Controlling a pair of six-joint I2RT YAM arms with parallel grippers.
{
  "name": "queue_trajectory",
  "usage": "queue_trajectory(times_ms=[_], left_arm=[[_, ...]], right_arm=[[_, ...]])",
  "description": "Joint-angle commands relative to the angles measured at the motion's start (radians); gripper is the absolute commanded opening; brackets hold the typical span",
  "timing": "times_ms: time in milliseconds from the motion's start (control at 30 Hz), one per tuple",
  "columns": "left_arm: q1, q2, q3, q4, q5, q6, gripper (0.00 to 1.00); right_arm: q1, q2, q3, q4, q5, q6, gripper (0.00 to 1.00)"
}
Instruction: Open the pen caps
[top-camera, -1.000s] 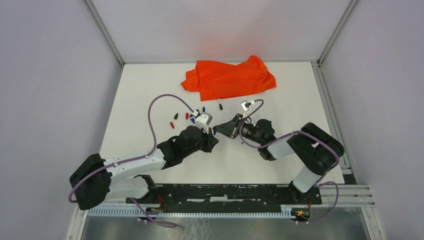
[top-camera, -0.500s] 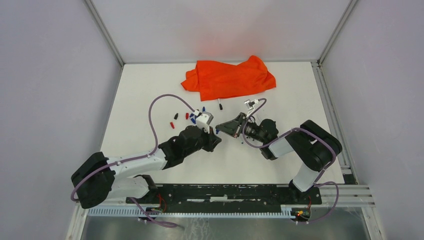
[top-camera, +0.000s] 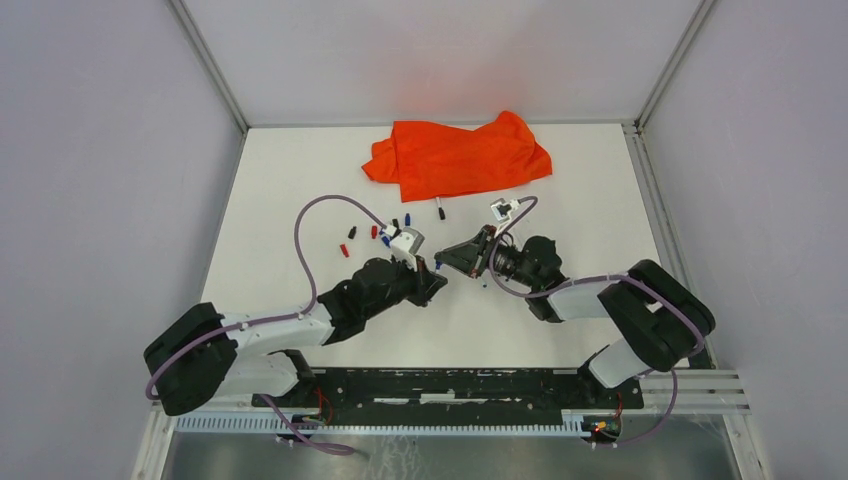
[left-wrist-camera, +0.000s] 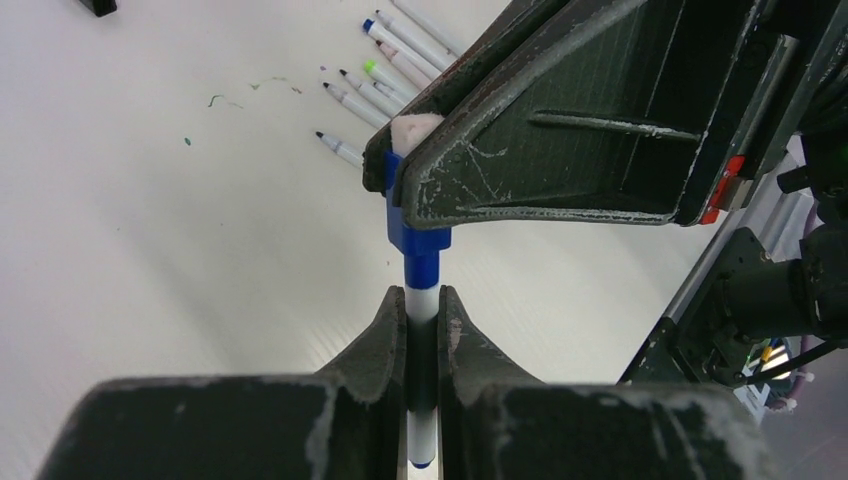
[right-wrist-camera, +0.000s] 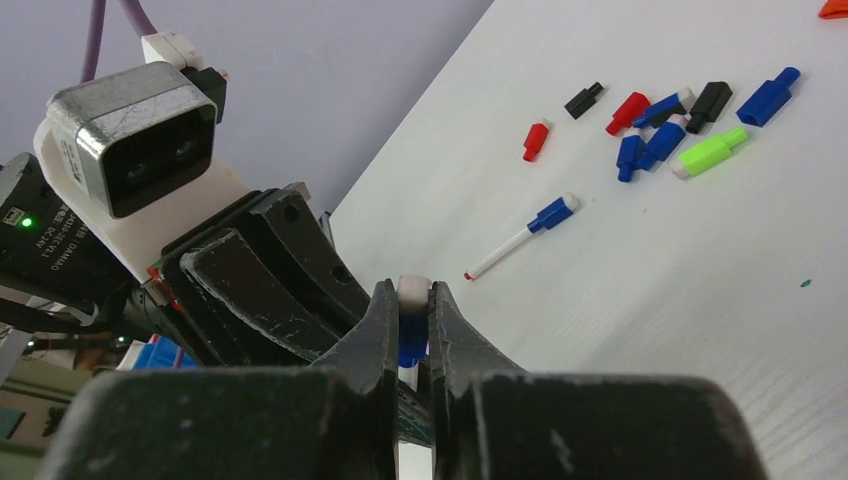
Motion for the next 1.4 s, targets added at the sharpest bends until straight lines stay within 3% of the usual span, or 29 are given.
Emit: queue_trajectory(times_ms=[0, 367, 767, 900, 1067, 1367], left_arm=[[-0.010, -0.037, -0.066, -0.015, -0.042, -0.018, 0.02], [-0.016, -0.020, -0.034, -0.174, -0.382, -0.144, 0.02], [-0.025, 0.061, 0.002, -0.205, -0.505, -0.129, 0.02], [-0.024, 0.090, 0.002, -0.106, -0.410, -0.002, 0.02], [-0.024, 0.139, -0.012, 0.036, -0.134, 0.114, 0.02], [-0.017, 0.221, 0.071, 0.090, 0.232, 0.113, 0.02]], right_arm=[[-0.054, -0.095, 0.006, -0.118, 0.318, -0.132, 0.00], [-0.022, -0.181, 0.077, -0.430, 0.542, -0.263, 0.00], [-0.019, -0.206, 0.159, -0.558, 0.660, -0.326, 0.00], [-0.035, -0.153, 0.236, -0.569, 0.549, -0.330, 0.00], [-0.067, -0.133, 0.258, -0.519, 0.403, -0.323, 0.00], [-0.199, -0.026, 0.203, -0.160, 0.072, -0.153, 0.00]])
